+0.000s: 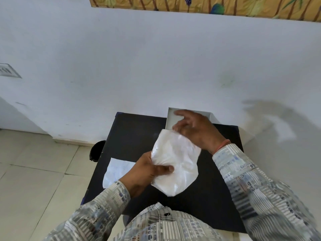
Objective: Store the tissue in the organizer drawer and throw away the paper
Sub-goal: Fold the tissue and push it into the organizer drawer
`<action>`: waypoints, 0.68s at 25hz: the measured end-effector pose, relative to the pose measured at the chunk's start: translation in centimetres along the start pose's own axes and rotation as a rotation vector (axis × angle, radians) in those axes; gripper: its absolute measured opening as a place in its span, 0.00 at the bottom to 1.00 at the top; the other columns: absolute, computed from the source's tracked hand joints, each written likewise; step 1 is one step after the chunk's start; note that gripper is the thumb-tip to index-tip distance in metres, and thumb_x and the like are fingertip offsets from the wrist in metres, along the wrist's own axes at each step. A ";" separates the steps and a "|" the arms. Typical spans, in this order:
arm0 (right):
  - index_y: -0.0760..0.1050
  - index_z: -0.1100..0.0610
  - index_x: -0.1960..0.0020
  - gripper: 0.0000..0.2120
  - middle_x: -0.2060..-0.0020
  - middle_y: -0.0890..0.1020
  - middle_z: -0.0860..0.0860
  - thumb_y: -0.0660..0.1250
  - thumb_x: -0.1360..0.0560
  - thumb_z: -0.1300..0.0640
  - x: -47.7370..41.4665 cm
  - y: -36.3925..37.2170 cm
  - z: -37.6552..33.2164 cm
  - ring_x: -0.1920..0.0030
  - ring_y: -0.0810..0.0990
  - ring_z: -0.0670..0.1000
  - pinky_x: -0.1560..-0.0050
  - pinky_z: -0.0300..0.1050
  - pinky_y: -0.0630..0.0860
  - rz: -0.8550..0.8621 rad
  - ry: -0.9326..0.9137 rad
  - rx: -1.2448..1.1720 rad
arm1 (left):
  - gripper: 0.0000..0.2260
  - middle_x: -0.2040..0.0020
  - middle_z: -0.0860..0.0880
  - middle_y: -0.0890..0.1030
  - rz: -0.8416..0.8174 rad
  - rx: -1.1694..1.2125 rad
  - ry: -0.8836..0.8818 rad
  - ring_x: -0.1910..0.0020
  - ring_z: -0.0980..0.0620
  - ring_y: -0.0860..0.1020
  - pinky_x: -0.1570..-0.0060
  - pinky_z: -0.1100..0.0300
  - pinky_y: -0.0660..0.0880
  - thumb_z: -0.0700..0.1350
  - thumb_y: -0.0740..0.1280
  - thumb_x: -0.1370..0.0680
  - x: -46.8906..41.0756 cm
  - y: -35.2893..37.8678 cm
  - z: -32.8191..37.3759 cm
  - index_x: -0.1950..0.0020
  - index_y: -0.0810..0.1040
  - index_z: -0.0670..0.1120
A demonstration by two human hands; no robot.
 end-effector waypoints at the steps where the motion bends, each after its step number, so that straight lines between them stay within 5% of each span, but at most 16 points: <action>1: 0.71 0.43 0.25 0.31 0.41 0.86 0.43 0.78 0.26 0.48 0.4 0.3 0.3 0.37 0.81 0.43 0.36 0.45 0.77 0.093 0.048 -0.130 | 0.21 0.38 0.41 0.87 0.032 0.052 0.001 0.39 0.40 0.86 0.40 0.41 0.83 0.35 0.78 0.25 0.0 -0.5 0.2 0.32 0.81 0.42; 4: 0.66 0.49 0.21 0.41 0.30 0.80 0.52 0.80 0.29 0.46 2.8 3.4 1.9 0.33 0.81 0.54 0.32 0.62 0.78 0.049 0.294 -0.728 | 0.21 0.36 0.41 0.87 0.109 0.271 0.049 0.37 0.38 0.85 0.40 0.37 0.82 0.35 0.75 0.23 -0.2 -2.1 0.6 0.30 0.80 0.43; 7: 0.73 0.58 0.26 0.25 0.31 0.82 0.62 0.73 0.21 0.54 5.6 8.8 1.0 0.33 0.82 0.65 0.34 0.73 0.76 -0.202 0.391 -1.189 | 0.19 0.37 0.41 0.87 0.129 0.340 0.090 0.38 0.38 0.86 0.39 0.37 0.82 0.37 0.74 0.21 -0.2 -2.6 1.1 0.30 0.80 0.43; 12: 0.78 0.58 0.31 0.17 0.40 0.87 0.60 0.69 0.19 0.63 5.9 12.3 0.7 0.39 0.86 0.63 0.39 0.70 0.81 0.101 0.448 -1.146 | 0.10 0.46 0.45 0.90 0.278 0.152 0.123 0.46 0.42 0.89 0.49 0.45 0.86 0.42 0.75 0.21 -0.6 -4.8 3.2 0.39 0.86 0.45; 17: 0.79 0.56 0.34 0.14 0.39 0.87 0.58 0.68 0.18 0.61 6.6 12.1 0.8 0.39 0.86 0.61 0.41 0.66 0.83 0.096 0.432 -1.041 | 0.09 0.56 0.48 0.89 0.400 0.057 0.316 0.56 0.44 0.84 0.59 0.51 0.81 0.36 0.76 0.23 -3.8 -10.9 9.9 0.45 0.87 0.45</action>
Point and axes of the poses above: each hand's wrist, its own x-axis away from the middle knuckle, its own y-axis out of the palm, z = x × y, the point moved 3 cm from there along -x, towards the middle knuckle
